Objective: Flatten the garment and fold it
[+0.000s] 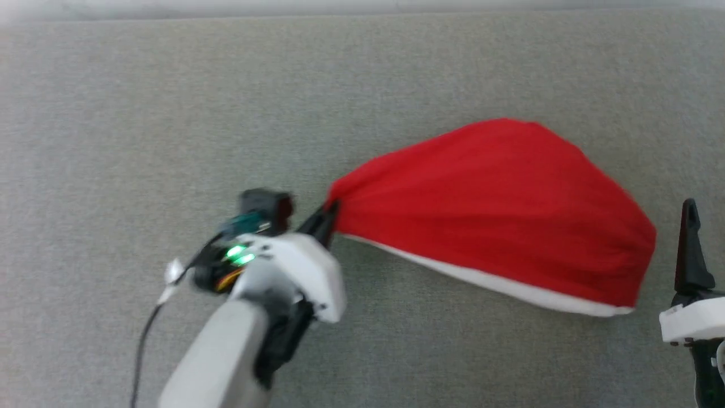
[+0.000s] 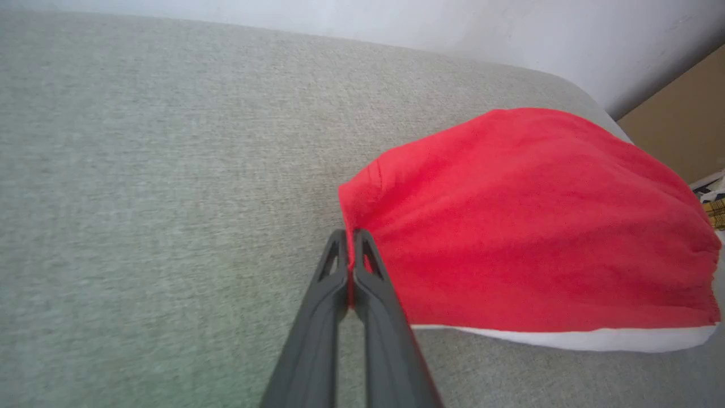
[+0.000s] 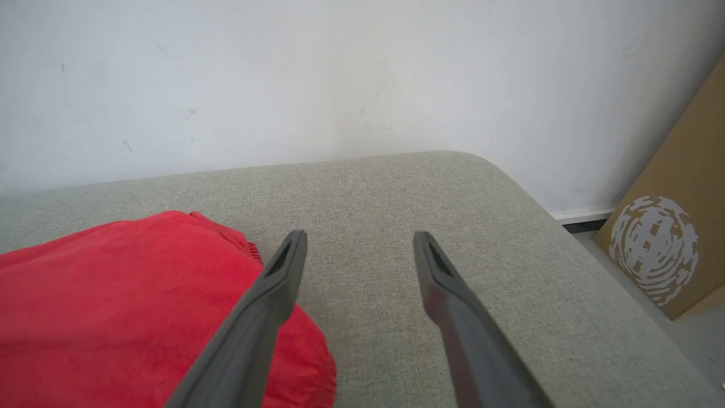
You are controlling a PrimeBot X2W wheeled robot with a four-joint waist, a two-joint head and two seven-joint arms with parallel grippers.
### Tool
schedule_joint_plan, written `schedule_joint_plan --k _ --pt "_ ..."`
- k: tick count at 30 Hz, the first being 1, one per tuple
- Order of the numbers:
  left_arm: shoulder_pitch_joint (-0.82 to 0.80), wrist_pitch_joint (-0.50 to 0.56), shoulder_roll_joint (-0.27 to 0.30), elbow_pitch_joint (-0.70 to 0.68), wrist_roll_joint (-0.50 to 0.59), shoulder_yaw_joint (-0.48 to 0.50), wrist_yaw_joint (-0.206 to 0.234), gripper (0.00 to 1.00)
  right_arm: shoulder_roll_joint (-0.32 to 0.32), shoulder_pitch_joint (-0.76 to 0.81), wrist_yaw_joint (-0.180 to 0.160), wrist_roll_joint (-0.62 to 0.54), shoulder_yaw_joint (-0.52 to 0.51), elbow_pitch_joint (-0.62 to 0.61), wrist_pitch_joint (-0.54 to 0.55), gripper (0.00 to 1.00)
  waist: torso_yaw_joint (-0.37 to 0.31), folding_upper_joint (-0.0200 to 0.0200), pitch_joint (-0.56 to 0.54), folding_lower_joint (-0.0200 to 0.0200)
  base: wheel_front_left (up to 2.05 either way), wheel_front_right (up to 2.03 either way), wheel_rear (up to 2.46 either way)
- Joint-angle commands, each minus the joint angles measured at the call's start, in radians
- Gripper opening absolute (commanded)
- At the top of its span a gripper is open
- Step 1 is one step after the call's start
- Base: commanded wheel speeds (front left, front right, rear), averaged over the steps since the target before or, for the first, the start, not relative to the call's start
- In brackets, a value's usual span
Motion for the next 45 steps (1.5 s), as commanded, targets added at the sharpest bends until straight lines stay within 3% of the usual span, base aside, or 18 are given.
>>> schedule_joint_plan --k 1,5,12,14,15,16,23,32,39,45 --pt "0.06 0.018 0.036 -0.052 -0.013 0.029 0.024 0.0 0.003 0.011 -0.002 0.003 0.001 -0.006 0.006 1.0 0.028 0.0 -0.021 0.0 0.0 0.0 0.0" --pt "0.211 0.08 0.095 -0.177 -0.053 0.084 0.077 0.0 0.003 0.022 -0.002 0.004 0.003 -0.011 0.018 1.0 0.051 0.0 -0.028 0.0 0.0 0.0 0.0" --pt "0.431 0.132 0.098 -0.285 -0.144 0.122 0.127 0.01 0.003 0.039 -0.002 -0.001 0.006 -0.014 0.044 1.0 0.086 0.0 -0.041 0.0 0.0 0.0 0.0" --pt "0.442 0.109 0.088 -0.291 -0.142 0.117 0.127 0.44 0.003 0.038 -0.002 -0.006 0.009 -0.007 0.048 1.0 0.097 0.0 -0.045 0.0 0.0 0.0 0.0" --pt "0.442 0.109 0.088 -0.291 -0.142 0.117 0.127 0.44 0.003 0.038 -0.002 -0.006 0.009 -0.007 0.048 1.0 0.097 0.0 -0.045 0.0 0.0 0.0 0.0" --pt "0.437 0.081 0.071 -0.291 -0.141 0.114 0.125 1.0 0.003 0.037 -0.002 -0.009 0.015 -0.004 0.054 1.0 0.103 0.0 -0.049 0.0 0.0 0.0 0.0" --pt "0.342 -0.021 0.046 -0.304 -0.129 0.126 0.089 1.0 0.003 0.037 -0.002 -0.012 0.023 -0.014 0.072 1.0 0.111 0.0 -0.063 0.0 0.0 0.0 0.0" --pt "0.135 -0.025 0.093 -0.232 -0.028 0.066 0.019 1.0 0.003 0.034 -0.002 -0.003 0.043 -0.001 0.071 1.0 0.09 0.0 -0.043 0.0 0.0 0.0 0.0" --pt "-0.008 0.072 0.12 -0.028 0.013 -0.024 -0.066 1.0 0.003 0.017 -0.002 -0.002 0.057 0.004 0.072 1.0 0.049 0.0 -0.003 0.0 0.0 0.0 0.0" --pt "-0.043 0.193 0.145 0.085 0.015 -0.072 -0.1 1.0 0.003 0.017 -0.002 -0.004 0.055 0.012 0.069 1.0 0.02 0.0 0.009 0.0 0.0 0.0 0.0"
